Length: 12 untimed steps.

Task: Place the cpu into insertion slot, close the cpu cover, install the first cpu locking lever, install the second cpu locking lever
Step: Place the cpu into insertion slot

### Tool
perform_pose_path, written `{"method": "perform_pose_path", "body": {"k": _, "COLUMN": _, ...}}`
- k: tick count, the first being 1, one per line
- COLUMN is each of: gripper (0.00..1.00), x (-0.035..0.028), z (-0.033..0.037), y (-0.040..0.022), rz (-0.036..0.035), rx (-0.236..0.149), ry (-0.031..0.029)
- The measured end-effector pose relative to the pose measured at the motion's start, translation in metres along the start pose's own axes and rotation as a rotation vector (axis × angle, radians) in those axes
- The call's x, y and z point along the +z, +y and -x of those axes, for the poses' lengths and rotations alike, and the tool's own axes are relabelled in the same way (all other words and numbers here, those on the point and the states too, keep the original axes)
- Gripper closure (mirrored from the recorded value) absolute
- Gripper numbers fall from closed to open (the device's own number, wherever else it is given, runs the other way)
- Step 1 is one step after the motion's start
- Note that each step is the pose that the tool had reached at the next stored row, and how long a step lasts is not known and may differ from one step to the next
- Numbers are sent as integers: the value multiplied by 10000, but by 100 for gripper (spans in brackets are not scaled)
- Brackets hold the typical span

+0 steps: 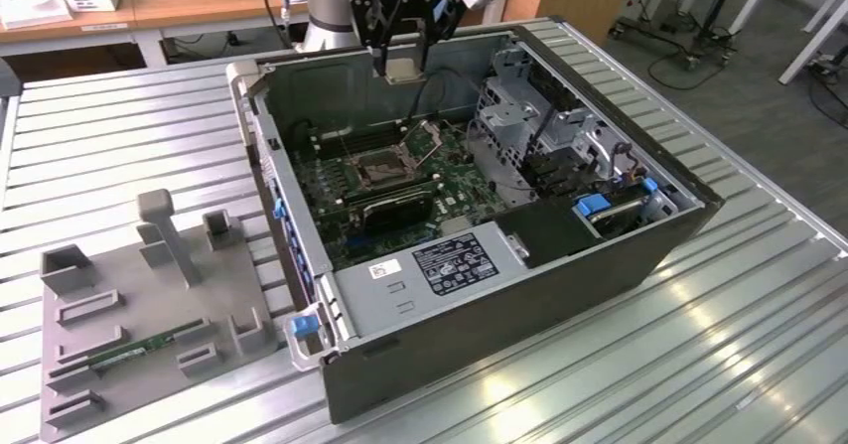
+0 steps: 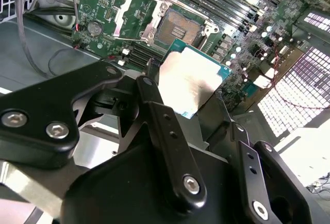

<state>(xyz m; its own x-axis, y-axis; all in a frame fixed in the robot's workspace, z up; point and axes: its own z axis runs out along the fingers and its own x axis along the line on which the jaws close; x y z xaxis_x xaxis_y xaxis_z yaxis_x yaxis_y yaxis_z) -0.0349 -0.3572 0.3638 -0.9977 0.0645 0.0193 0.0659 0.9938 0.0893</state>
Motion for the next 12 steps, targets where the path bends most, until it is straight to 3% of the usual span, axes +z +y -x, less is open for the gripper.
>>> {"method": "perform_pose_path", "body": {"k": 9, "gripper": 46, "x": 69, "z": -25, "y": -8, "rz": -14, "rx": 47, "ry": -6}}
{"method": "perform_pose_path", "body": {"k": 12, "gripper": 46, "x": 107, "z": -27, "y": -12, "rz": -28, "rx": 238, "ry": -24}}
